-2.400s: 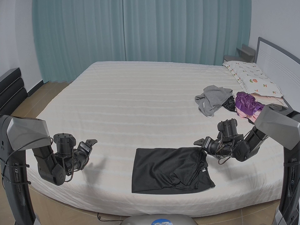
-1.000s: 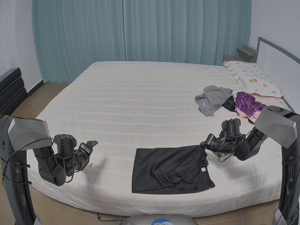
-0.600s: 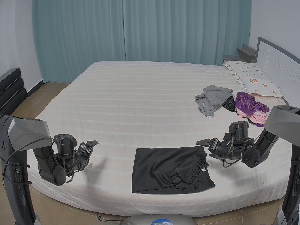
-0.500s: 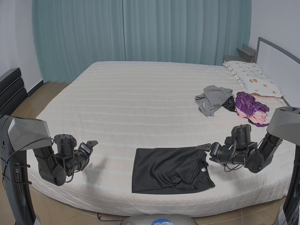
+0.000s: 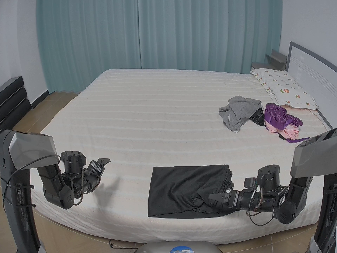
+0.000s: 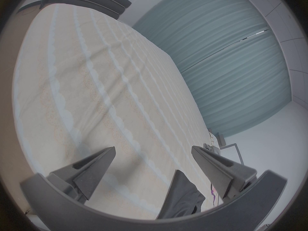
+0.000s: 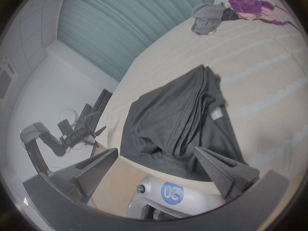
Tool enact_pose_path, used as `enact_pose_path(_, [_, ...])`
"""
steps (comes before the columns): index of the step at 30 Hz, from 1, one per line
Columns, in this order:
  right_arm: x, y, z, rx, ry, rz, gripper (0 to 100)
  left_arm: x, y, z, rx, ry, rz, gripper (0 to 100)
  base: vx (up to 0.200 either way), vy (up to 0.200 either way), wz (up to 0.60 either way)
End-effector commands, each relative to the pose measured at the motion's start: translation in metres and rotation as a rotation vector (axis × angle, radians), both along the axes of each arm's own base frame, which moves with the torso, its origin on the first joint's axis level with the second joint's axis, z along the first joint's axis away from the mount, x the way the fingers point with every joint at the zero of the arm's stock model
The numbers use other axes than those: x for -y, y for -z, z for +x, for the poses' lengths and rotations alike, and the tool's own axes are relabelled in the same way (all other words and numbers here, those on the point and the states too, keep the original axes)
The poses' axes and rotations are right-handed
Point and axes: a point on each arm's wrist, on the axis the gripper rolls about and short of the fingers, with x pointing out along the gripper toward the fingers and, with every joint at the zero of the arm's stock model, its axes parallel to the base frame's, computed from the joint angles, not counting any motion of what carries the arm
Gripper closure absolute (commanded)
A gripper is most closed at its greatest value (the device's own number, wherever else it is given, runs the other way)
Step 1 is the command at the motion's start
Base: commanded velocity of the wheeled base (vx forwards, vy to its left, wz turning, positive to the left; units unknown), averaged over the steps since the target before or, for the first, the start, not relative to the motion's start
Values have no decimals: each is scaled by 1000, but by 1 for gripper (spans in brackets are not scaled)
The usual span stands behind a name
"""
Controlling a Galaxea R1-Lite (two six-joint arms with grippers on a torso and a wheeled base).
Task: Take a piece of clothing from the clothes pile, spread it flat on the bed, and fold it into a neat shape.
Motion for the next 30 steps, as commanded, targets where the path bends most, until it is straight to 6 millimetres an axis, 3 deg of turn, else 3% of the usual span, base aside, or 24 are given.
enact_pose_path(1, [-10,26,-1,-53,-39,-36,0,0,0,0,0,-1,1,0,0,0,0])
enact_pose_path(14, [-16,32,18,5,-31,-11,0,2,1,0,-1,-4,6,0,0,0,0])
enact_pose_path(24, [-17,34,19,5,-34,-12,0,2,1,0,-1,-4,6,0,0,0,0])
enact_pose_path(25, [-18,35,19,6,-34,-12,100,2,1,0,-1,-4,6,0,0,0,0])
enact_pose_path(30, [-17,35,19,6,-31,-10,100,2,1,0,-3,-4,6,0,0,0,0])
